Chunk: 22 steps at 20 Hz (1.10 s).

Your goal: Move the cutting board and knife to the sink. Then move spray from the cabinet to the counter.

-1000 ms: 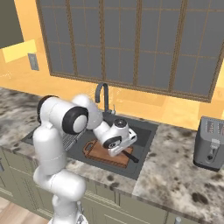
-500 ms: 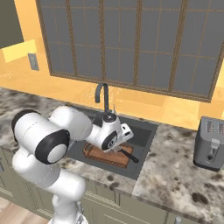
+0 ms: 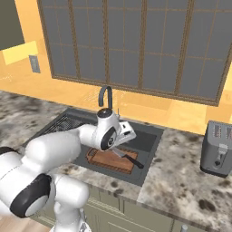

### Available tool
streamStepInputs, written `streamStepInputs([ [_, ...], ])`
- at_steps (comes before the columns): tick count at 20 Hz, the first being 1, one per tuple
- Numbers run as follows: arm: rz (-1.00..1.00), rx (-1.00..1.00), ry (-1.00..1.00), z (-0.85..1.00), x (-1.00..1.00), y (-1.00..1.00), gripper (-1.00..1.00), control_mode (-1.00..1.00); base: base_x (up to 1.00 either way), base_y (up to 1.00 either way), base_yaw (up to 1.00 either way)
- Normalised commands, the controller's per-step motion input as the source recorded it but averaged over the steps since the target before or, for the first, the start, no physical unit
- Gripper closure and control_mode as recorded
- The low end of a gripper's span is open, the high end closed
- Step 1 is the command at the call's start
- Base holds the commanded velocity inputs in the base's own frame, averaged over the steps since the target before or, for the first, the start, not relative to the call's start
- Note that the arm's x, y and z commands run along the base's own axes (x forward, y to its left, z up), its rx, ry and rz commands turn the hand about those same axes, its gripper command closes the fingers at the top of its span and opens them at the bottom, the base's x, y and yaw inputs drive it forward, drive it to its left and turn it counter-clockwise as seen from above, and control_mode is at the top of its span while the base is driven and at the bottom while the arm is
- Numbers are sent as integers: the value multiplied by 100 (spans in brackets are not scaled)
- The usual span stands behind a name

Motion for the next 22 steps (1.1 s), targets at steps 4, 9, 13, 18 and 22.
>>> streamStepInputs([
  [4, -31, 5, -8, 43, -54, 14, -100, -100, 0, 0, 0],
  [9, -37, 6, -7, 38, -49, 15, -100, -100, 0, 0, 0],
  [13, -33, 12, -6, 35, -44, 22, -100, -100, 0, 0, 0],
  [18, -21, 17, -2, 35, -34, 24, -100, -100, 0, 0, 0],
  [22, -10, 17, 0, 38, -31, 16, -100, -100, 0, 0, 0],
])
